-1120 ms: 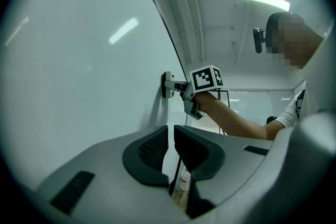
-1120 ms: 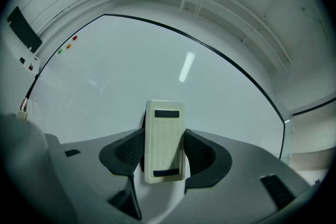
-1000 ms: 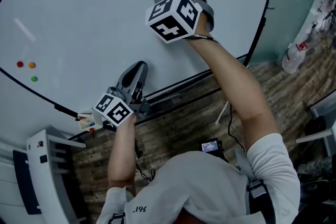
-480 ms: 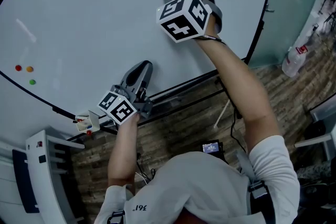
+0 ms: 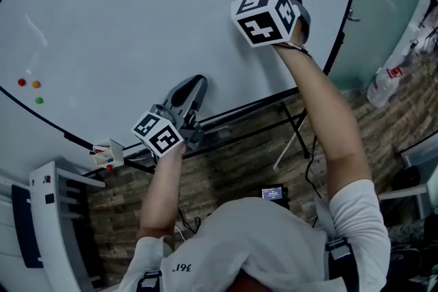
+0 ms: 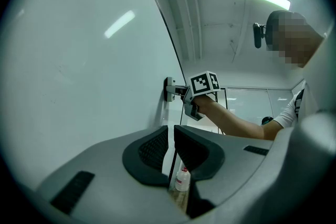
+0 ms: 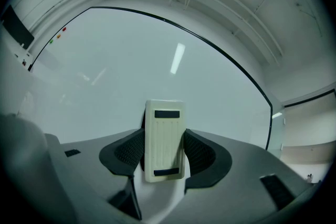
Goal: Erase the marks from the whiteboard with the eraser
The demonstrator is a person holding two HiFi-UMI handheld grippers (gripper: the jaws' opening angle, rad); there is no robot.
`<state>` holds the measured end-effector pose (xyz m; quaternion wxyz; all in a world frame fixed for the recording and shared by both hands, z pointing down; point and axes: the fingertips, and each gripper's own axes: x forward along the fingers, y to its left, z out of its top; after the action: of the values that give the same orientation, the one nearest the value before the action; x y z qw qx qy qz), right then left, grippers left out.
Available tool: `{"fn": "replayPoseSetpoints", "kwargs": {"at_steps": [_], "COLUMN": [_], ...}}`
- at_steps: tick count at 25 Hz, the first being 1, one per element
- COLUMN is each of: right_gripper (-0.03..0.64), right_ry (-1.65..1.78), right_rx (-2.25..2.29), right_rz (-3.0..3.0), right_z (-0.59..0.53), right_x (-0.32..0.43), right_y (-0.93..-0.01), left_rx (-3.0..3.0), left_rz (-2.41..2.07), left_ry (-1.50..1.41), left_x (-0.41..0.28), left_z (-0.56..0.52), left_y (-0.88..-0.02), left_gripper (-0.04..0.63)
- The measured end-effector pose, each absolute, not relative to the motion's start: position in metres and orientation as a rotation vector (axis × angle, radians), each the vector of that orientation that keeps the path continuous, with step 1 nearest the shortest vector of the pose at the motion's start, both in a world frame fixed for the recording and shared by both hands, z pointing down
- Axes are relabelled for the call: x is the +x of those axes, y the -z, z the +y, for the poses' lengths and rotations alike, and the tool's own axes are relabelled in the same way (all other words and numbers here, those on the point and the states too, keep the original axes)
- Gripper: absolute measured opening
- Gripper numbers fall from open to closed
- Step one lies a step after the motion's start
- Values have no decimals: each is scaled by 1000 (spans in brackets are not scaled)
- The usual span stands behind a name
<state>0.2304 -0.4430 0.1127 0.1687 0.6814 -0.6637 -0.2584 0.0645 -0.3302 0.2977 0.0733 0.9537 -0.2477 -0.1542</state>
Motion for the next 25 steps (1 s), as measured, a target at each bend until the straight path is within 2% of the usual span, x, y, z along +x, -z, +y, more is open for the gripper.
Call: {"fn": "replayPoseSetpoints", "kwargs": {"at_steps": [11, 25], "right_gripper": [250, 250], "right_ry": [682, 591], "right_rx": [1934, 2028], "right_rz": [-1931, -1937], "right_z": [-445, -425], "right_x": [258, 310], "right_y": [-116, -138], "left_rx": [2846, 2821], "left_rz": [-807, -920], "left_ry": [467, 505], "left_x": [75, 46], "left_z": [-323, -303], "left_y": [-298, -298], "left_gripper": [41, 41]}}
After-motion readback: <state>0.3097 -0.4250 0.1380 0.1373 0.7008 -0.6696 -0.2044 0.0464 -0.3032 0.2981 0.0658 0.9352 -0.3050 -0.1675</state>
